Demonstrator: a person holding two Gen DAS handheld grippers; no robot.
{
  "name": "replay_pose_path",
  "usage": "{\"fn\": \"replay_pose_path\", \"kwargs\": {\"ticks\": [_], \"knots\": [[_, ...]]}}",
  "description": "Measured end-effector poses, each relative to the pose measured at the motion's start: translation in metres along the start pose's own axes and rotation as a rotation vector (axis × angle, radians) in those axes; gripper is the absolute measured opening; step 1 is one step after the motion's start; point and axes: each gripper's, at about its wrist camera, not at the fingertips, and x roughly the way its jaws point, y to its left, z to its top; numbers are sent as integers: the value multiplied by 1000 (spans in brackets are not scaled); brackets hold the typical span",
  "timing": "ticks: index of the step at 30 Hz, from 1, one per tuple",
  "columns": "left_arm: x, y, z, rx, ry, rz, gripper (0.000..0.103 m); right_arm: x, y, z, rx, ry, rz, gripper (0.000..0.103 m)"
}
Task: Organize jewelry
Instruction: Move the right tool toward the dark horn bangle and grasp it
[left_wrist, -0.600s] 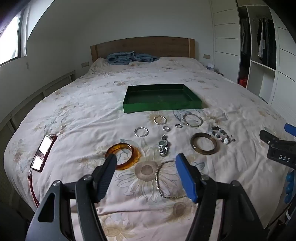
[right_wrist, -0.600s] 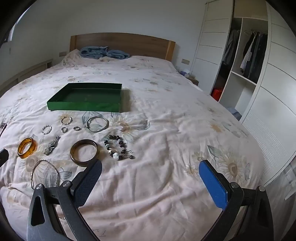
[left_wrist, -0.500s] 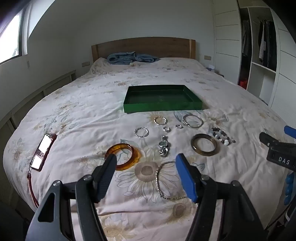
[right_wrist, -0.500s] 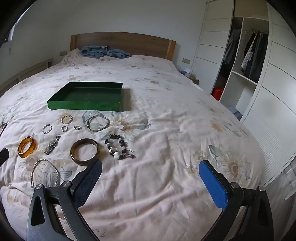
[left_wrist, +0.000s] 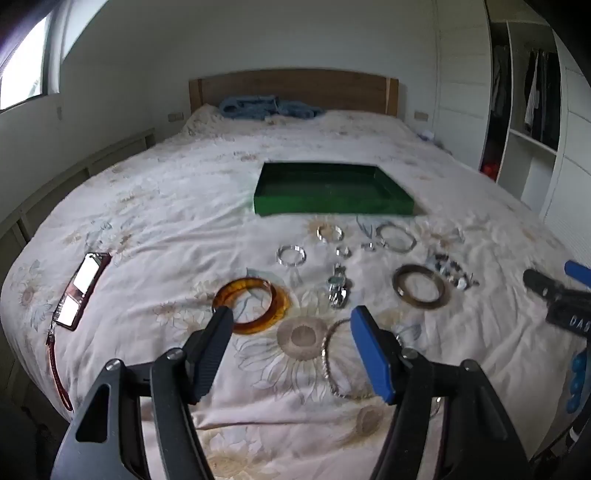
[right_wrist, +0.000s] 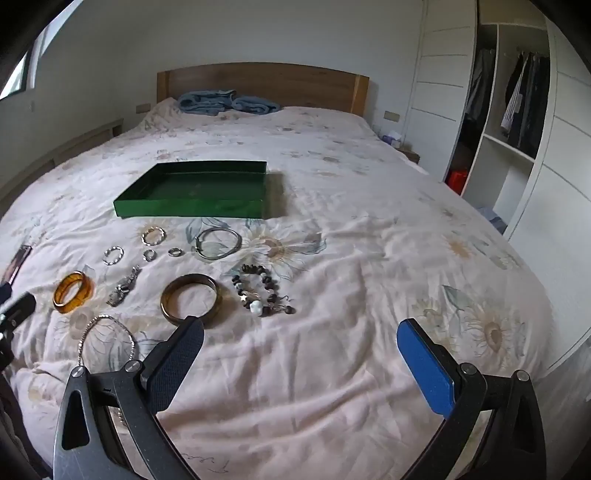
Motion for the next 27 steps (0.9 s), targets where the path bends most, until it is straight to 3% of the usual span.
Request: {"fn": "replay_pose_path", "kwargs": {"ticks": [19,22,27], "knots": [[23,10,-6,-11,86,-24,65,11,9,-4,-6,30,137,102],[28,13,-8,-9,95,-30,65,14,11,-4,-4,42,163,97],[34,11,-12,5,111,-77,65,26,13,-5,15,89,249,72]]}}
